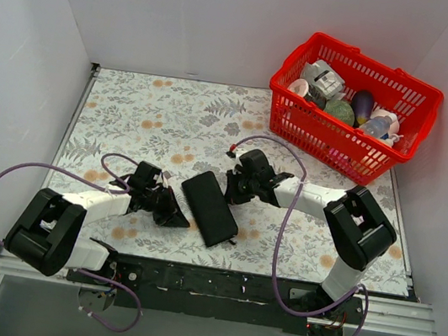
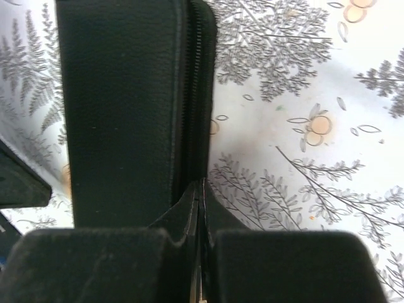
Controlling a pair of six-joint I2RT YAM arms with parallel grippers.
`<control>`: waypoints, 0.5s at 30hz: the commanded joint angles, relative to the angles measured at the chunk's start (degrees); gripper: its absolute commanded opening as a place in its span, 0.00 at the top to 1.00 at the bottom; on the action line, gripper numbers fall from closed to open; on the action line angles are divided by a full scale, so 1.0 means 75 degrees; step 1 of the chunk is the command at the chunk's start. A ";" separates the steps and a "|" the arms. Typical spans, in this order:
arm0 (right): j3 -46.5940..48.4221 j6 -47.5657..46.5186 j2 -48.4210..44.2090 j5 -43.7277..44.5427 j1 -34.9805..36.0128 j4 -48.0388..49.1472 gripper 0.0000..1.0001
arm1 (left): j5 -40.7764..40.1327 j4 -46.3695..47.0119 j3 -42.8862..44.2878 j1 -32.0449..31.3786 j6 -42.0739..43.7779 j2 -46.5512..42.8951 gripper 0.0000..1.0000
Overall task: Sort the hair-cutting tools
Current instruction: Open the hairdressing tool bag at the center of the board.
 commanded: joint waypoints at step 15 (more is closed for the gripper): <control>0.0743 0.0065 -0.0825 -0.1242 0.0346 -0.0149 0.99 | 0.0050 0.0163 0.0109 -0.0017 -0.0015 -0.0007 1.00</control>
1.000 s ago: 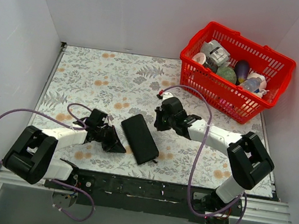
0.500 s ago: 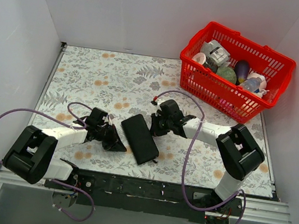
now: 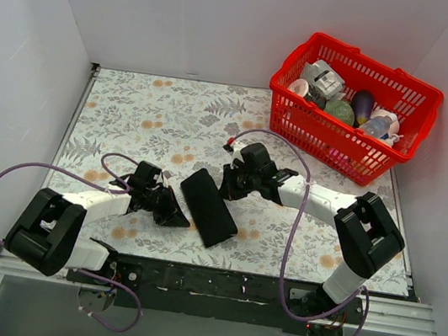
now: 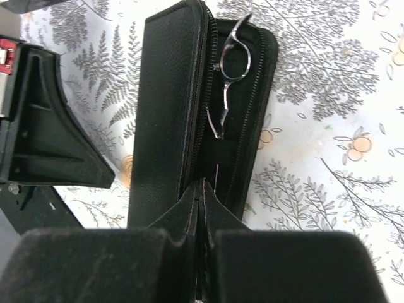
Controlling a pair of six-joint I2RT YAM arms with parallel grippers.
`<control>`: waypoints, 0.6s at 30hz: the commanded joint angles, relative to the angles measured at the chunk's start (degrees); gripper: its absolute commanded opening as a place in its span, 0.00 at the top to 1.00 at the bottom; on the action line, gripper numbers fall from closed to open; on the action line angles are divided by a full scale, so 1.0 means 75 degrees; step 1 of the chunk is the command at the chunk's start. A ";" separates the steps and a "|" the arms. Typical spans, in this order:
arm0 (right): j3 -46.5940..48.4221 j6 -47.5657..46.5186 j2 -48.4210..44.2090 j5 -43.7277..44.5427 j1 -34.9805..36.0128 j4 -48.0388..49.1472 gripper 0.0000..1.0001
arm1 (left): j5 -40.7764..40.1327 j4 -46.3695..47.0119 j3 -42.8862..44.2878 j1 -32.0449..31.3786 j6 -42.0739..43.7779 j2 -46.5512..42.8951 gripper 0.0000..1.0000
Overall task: Sort the hair-cutting tools
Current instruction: Open the hairdressing tool bag at the center of the board.
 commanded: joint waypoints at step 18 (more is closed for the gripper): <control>0.1554 0.0282 0.1089 0.0464 0.1756 -0.1271 0.69 | 0.0120 0.0199 -0.0201 -0.0017 -0.0057 -0.0478 1.00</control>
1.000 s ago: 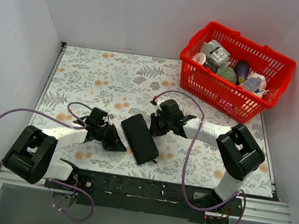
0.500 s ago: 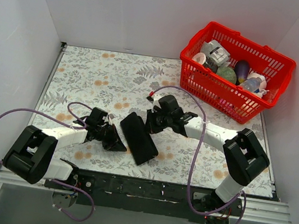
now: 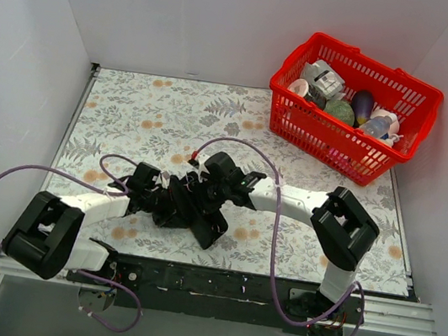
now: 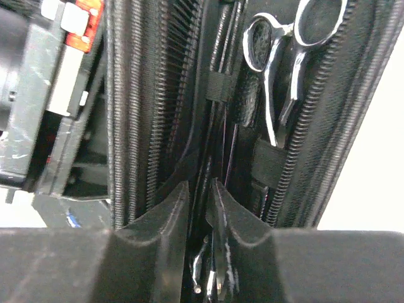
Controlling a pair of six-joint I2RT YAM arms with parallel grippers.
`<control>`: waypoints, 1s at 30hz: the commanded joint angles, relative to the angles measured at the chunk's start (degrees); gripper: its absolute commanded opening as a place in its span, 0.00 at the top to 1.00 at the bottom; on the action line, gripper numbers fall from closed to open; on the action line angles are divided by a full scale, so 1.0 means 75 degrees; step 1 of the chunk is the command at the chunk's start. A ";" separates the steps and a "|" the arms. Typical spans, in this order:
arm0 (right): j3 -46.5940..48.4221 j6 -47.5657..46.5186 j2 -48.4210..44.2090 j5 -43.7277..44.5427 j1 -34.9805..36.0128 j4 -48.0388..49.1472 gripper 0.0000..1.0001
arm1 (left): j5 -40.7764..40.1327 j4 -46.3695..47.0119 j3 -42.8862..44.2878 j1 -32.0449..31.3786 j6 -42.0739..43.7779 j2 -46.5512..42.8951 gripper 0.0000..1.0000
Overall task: Sort the hair-cutting tools
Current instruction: Open the hairdressing tool bag at the center of the board.
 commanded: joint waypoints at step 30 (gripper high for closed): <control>-0.0432 -0.0060 0.0628 0.3297 0.1289 -0.1679 0.02 | -0.0861 -0.1421 0.0192 -0.0005 -0.0443 -0.3732 1.00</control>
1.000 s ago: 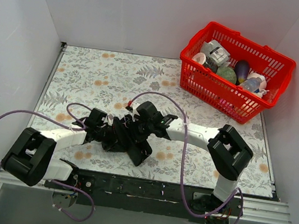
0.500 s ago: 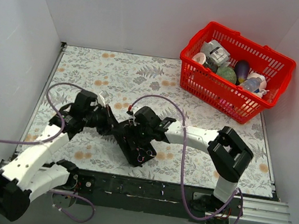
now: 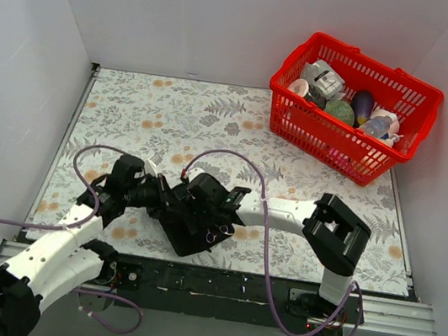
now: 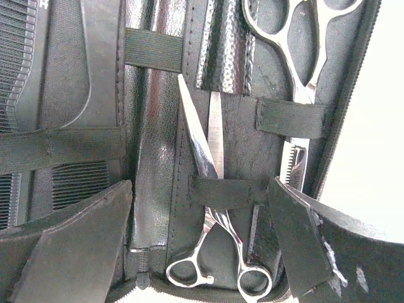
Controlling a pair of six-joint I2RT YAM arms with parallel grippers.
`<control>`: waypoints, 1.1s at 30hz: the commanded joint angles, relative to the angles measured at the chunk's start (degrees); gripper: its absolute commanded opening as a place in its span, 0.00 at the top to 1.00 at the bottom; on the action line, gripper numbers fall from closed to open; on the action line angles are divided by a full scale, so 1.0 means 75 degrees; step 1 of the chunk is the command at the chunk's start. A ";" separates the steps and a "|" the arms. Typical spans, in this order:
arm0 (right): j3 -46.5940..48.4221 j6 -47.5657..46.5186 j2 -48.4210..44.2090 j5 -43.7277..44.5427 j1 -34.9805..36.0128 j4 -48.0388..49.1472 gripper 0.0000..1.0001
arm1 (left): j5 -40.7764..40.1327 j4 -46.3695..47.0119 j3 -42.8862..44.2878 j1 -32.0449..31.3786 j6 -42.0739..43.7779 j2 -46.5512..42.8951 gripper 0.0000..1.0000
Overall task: Sort the hair-cutting tools
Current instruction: Open the hairdressing tool bag at the center of the board.
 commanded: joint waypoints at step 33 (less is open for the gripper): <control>-0.1308 -0.0562 -0.1730 0.1577 0.0423 -0.1211 0.02 | -0.0888 0.1434 -0.1581 -0.0028 -0.0193 0.0416 1.00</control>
